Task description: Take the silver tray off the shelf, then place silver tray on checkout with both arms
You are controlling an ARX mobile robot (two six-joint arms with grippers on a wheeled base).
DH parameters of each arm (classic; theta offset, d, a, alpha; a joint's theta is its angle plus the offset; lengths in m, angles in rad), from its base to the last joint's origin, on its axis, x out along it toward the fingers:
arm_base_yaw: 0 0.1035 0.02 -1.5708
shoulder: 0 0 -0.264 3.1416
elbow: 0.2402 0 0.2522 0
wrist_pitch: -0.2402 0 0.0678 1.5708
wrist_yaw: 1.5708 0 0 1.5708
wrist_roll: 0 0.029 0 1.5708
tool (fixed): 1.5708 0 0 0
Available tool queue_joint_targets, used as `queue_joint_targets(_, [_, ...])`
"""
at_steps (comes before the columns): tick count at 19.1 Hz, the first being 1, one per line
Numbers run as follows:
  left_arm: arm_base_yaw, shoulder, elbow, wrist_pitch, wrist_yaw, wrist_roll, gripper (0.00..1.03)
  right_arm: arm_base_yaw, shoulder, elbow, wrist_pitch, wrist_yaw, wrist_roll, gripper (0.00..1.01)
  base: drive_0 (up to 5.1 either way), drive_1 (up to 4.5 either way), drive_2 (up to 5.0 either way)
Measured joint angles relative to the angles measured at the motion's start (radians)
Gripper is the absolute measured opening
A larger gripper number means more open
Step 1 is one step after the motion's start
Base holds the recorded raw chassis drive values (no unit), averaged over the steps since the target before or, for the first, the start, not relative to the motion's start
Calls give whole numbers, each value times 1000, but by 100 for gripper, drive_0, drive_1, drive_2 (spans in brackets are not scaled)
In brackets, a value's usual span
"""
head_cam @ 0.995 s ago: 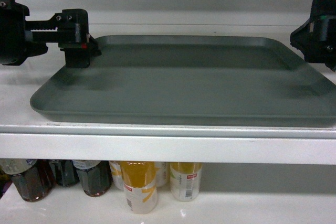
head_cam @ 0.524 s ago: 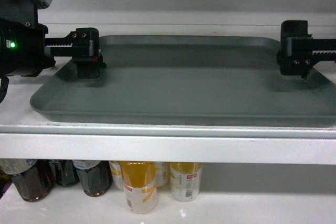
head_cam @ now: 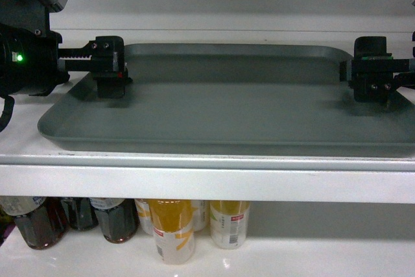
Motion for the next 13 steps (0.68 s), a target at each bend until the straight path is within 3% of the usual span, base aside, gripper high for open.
queue_joint_targets(7, [-27, -11, -9, -1, -2, -1, 36, 16, 0, -16, 26, 14, 3, 5, 0, 0, 0])
queue_joint_targets(10, [-27, -15, -13, -2, -11, -2, 13, 17, 0, -20, 49, 20, 16, 2, 0, 0, 0])
queue_joint_targets(11, [-27, -18, -14, -2, -15, -20, 6, 17, 0, -23, 55, 23, 16, 2, 0, 0, 0])
queue_joint_targets(13, [-27, -23, -15, -2, -18, -61, 4, 24, 0, -37, 68, 31, 16, 2, 0, 0, 0])
